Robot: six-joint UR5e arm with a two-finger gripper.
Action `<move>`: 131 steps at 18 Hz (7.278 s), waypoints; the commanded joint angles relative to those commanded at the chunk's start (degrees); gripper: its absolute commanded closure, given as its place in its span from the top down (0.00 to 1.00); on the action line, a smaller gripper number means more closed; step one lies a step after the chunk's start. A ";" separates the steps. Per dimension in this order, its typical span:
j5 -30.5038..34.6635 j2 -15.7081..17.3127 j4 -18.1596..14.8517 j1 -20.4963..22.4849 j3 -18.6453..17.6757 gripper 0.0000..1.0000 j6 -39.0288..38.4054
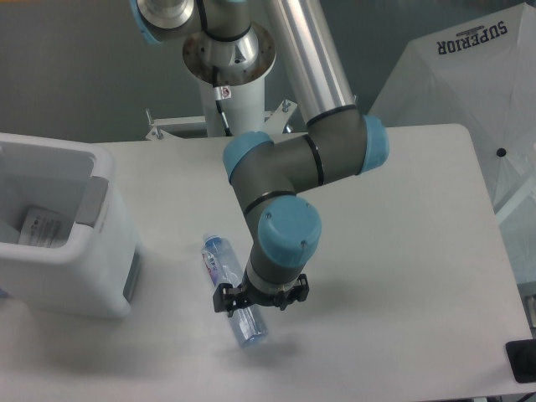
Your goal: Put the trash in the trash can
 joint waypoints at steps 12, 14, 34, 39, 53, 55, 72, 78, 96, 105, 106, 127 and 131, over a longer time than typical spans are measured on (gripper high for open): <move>3.78 -4.84 -0.98 -1.93 1.94 1.00 -2.37; 4.65 -5.36 -0.89 -2.29 1.94 1.00 -2.98; 3.61 0.24 -0.28 -2.46 4.92 0.60 -5.19; -0.87 4.29 5.95 -2.29 7.29 0.60 -5.62; -17.65 16.86 15.98 -2.29 12.75 0.60 -6.33; -21.34 18.01 17.30 -2.29 12.75 0.60 -6.33; -31.11 22.75 25.39 -12.31 4.15 0.61 -3.34; -31.11 26.62 25.83 -13.19 -2.36 0.63 -1.42; -30.50 26.97 28.11 -14.77 -11.07 0.82 5.36; -30.41 27.50 27.94 -12.93 -11.33 1.00 6.06; -30.41 27.59 27.94 -11.70 -11.42 1.00 6.06; -20.51 26.11 27.32 18.37 -19.95 1.00 33.39; -10.04 21.28 26.10 18.19 -14.69 1.00 33.75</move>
